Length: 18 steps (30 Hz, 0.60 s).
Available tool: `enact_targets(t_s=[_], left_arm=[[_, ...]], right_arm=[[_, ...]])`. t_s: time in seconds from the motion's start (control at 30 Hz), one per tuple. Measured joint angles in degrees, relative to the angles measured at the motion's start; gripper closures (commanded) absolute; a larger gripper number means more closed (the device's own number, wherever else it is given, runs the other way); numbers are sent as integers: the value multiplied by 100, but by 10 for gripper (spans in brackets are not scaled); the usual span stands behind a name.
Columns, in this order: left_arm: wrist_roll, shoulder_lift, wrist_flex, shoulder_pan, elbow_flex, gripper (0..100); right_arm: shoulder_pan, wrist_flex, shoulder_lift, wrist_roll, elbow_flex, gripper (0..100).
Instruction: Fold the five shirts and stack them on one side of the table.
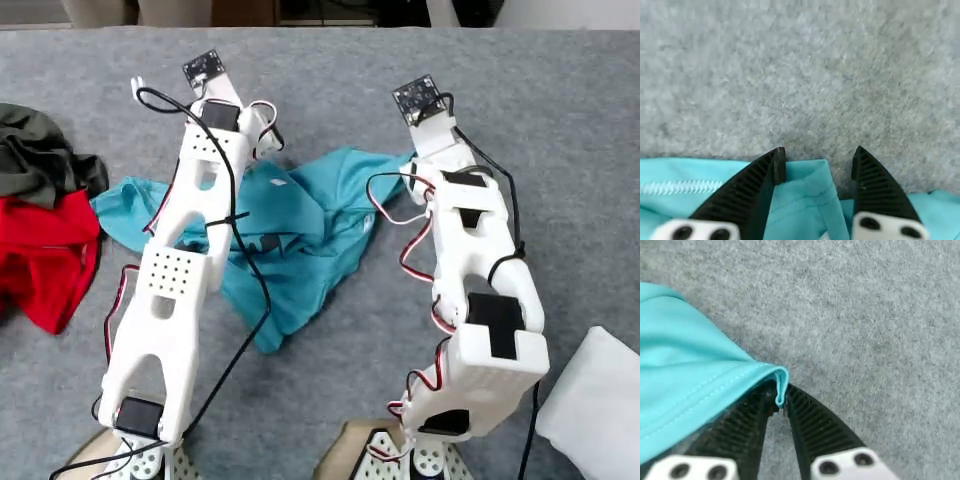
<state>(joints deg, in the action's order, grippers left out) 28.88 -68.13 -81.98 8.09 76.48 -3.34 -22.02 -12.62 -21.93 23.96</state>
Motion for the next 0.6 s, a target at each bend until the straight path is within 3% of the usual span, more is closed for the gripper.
enact_targets(t_s=[0.13, 0.37, 0.6], left_arm=[[0, 0, -141, -9, 9, 898], [0, 0, -185, 114, 9, 814], [0, 0, -404, 413, 62, 811]], right_arm=[[0, -18, 0, 0, 0, 995], [0, -26, 0, 0, 0, 995], [0, -26, 0, 0, 0, 995]])
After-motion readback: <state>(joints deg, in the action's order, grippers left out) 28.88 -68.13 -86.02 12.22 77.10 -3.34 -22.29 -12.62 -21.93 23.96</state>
